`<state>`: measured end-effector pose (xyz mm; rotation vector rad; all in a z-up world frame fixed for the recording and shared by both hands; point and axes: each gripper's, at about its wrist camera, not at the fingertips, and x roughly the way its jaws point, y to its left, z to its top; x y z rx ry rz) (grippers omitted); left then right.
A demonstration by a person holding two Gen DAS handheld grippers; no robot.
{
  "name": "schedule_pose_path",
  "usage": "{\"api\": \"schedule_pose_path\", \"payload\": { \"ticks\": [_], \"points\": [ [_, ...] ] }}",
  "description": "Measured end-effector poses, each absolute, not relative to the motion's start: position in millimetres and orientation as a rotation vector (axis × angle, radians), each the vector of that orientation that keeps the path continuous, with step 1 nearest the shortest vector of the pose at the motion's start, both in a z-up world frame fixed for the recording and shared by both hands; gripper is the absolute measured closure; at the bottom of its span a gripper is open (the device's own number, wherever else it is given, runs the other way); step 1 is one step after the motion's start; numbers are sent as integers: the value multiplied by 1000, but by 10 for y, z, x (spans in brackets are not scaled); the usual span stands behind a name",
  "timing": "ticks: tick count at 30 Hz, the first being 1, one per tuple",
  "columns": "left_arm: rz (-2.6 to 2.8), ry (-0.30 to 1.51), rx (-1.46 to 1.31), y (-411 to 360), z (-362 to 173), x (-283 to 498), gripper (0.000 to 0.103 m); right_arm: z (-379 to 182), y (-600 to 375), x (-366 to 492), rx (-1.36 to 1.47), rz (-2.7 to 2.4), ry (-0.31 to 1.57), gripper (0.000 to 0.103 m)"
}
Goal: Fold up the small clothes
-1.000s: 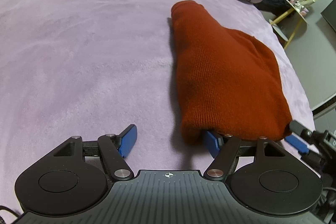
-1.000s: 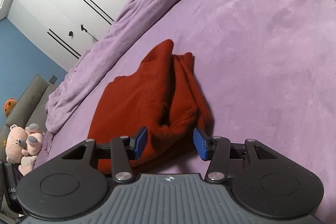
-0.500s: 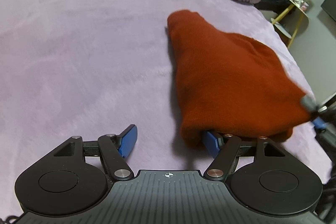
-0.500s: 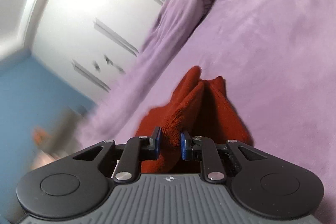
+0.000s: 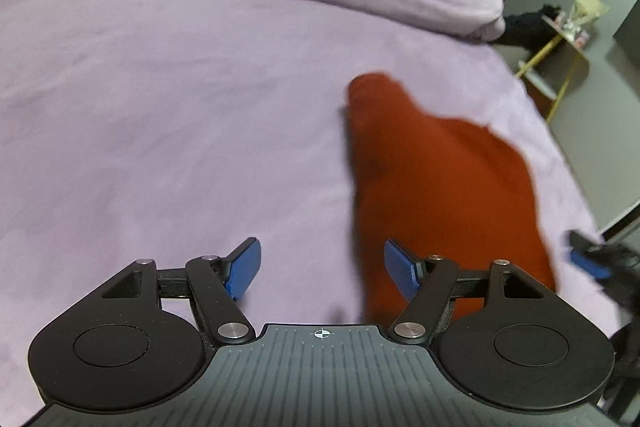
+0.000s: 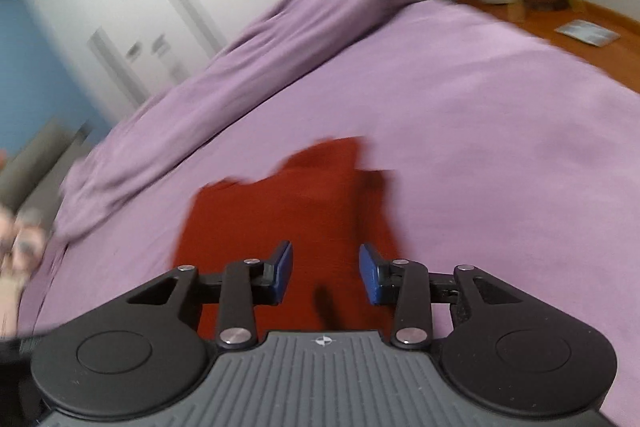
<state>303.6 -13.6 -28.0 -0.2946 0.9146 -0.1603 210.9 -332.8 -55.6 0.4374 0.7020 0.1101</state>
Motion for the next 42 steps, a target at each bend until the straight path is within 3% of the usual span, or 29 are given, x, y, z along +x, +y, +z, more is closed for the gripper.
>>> {"api": "schedule_pose_path", "payload": {
  "ticks": [4, 6, 8, 9, 14, 17, 20, 28, 42],
  "points": [
    [-156, 941, -317, -434, -329, 3422, 27, -548, -2932, 2764, 333, 178, 756, 80],
    [-133, 946, -323, -569, -400, 3608, 27, -614, -2865, 2962, 297, 165, 771, 81],
    [-143, 943, -350, -643, -489, 3707, 25, -742, -2870, 3132, 244, 126, 799, 91],
    [-132, 952, -356, -687, -548, 3780, 23, -821, -2891, 3191, 229, 124, 809, 103],
    [-120, 964, -360, -736, -827, 3960, 10, -1014, -3060, 3122, 225, 134, 746, 103],
    [-147, 965, -325, -716, -780, 3980, 12, -888, -3087, 3138, 265, 127, 760, 103],
    [-136, 924, -366, -639, -572, 4063, 16, -743, -3012, 3292, 232, 77, 721, 90],
    [-57, 980, -208, -939, -722, 4751, 14, -967, -2853, 3906, 119, 10, 812, 90],
    [-29, 977, -126, -1106, -921, 4876, 2, -1242, -2937, 4003, 125, 9, 760, 91]
  ]
}}
